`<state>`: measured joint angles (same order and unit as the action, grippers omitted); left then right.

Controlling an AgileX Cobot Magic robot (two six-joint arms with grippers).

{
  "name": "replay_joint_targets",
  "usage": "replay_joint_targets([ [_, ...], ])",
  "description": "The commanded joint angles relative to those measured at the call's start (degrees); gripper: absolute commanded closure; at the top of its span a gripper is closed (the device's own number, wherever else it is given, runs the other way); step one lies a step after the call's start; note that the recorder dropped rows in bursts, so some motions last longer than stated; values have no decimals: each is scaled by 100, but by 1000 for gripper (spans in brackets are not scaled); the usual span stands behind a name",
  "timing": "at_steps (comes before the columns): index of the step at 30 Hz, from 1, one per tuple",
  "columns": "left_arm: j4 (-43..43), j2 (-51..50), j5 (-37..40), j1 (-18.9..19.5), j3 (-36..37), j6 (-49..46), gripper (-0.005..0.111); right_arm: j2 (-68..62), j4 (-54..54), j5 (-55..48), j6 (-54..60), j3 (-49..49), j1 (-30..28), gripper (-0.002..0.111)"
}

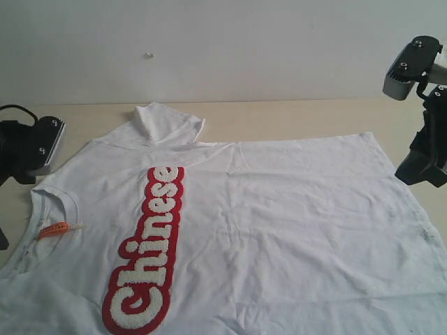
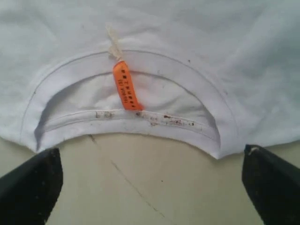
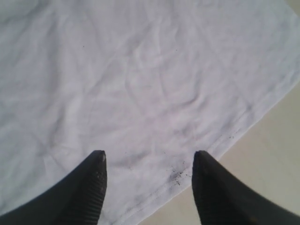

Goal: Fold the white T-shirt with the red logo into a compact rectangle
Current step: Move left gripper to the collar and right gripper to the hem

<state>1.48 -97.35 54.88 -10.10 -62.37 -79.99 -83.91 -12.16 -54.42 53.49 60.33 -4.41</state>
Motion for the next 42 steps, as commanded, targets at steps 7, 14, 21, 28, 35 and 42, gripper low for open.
replay_joint_targets([
  [7, -810, -604, -726, 466, 365, -1232, 3, -104, -79, -39, 766, -9, 142, 54],
  [14, -1030, -1030, -890, 852, 365, -1584, 3, -468, 324, -68, 1182, -9, 406, 54],
  [21, -1092, -1132, -1165, 881, 178, -1744, 3, -899, 530, 130, 1352, -9, 406, 54],
  [28, -1267, -1132, -443, 881, -98, -1921, 3, -1390, 676, 266, 1387, -9, 406, 54],
  [35, -1267, -1323, -443, 881, -98, -1910, 3, -1683, 801, 340, 1396, -9, 406, 54],
  [42, -1267, -1752, 139, 881, -801, -1518, 3, -1683, 1527, 340, 1396, -9, 406, 54],
])
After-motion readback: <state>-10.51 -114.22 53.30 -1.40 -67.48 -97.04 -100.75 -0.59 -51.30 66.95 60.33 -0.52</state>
